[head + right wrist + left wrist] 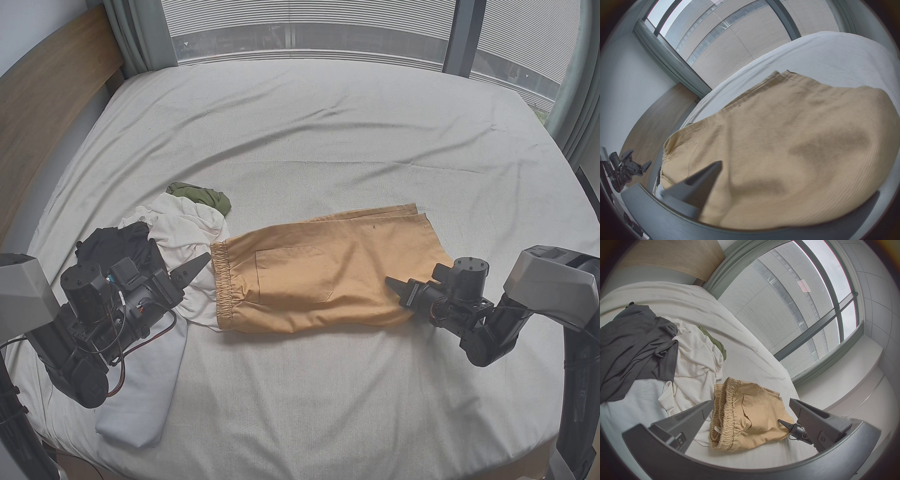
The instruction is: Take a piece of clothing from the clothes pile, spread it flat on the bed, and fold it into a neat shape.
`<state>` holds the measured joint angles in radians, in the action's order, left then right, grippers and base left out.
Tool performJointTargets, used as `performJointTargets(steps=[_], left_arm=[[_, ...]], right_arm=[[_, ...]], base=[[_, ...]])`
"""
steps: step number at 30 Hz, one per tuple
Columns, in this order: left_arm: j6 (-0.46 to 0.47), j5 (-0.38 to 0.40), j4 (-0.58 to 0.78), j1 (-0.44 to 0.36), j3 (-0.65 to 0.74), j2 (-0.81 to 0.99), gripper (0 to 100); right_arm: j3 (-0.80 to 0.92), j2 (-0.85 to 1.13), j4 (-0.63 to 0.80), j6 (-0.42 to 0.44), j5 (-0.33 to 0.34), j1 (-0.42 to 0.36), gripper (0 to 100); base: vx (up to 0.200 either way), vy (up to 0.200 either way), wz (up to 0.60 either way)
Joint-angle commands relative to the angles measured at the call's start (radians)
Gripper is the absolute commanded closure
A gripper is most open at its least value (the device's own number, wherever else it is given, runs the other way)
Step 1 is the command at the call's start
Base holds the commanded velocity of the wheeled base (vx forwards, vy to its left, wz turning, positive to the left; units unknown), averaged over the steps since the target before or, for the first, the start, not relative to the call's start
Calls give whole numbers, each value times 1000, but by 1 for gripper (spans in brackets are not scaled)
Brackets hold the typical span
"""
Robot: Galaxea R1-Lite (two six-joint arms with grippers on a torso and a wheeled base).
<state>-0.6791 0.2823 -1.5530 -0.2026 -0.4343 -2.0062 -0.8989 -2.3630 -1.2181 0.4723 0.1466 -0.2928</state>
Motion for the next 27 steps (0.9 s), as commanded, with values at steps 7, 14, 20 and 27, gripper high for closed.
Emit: performJointTargets(steps=[7,14,20,27], left_arm=[[-2,0,-1,0,0,0,0],[-2,0,-1,-1,0,-2,0],[-2,0,-1,-1,2,-2,0],[-2,0,1,-1,3,-3,0]], right_arm=[[55,34,-15,-1,7,-3,100],[143,113,-17,-6,7,1,100],[204,146,-17,-11,7,6,100],[318,195,-14,-44,7,6,100]], base=[[0,0,0],[0,0,0],[0,0,0],[0,0,0]])
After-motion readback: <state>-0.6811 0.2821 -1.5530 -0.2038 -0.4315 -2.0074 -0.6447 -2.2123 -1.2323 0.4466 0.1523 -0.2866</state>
